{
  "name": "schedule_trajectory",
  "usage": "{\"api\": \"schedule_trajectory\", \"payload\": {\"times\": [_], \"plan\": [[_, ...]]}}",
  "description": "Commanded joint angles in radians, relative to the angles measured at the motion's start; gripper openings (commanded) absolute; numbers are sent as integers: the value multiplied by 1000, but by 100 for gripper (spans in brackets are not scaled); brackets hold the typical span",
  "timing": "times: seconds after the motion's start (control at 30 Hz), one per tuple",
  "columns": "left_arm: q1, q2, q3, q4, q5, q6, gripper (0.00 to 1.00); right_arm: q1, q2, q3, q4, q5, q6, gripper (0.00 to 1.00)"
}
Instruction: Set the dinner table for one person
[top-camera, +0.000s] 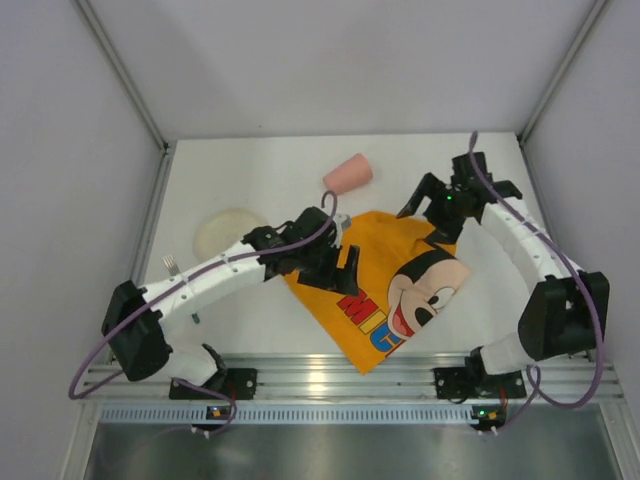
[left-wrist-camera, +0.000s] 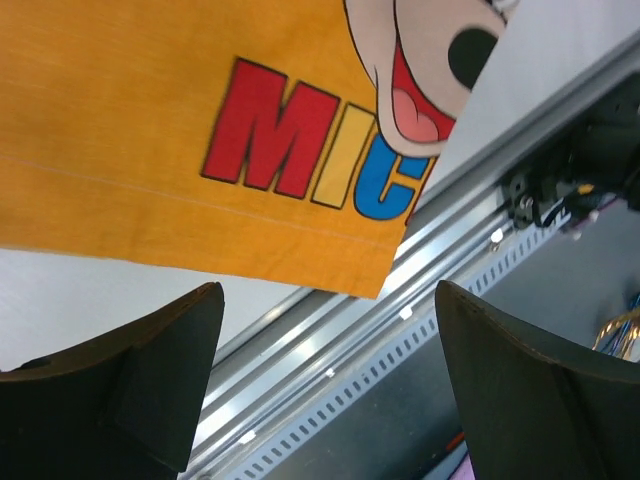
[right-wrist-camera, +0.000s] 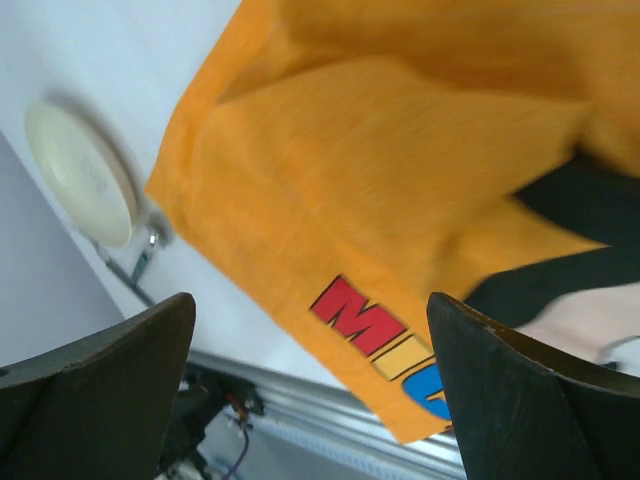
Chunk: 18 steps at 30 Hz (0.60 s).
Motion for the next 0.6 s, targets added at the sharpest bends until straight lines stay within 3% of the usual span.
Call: {"api": "schedule_trajectory", "payload": {"times": [0.0, 0.13, 0.3, 0.4, 0.5, 0.57], "plan": [[-79, 96, -30, 72, 130, 51, 92, -173, -81, -45, -34, 32, -106, 100], [-165, 259, 47, 46, 104, 81, 92, -343, -24, -9, -54, 92, -213, 100], [-189, 460, 134, -40, 54, 114, 91, -408, 115, 79, -49, 162, -285, 100], [-189, 491, 131, -25, 57, 109, 90, -425, 218, 134, -44, 187, -305, 100], [-189, 497, 105, -11, 69, 104, 84, -431, 313, 166, -35, 227, -316, 100], [-189, 492, 82, 3, 75, 100, 72, -433, 341, 165, -12, 225, -324, 100]]}}
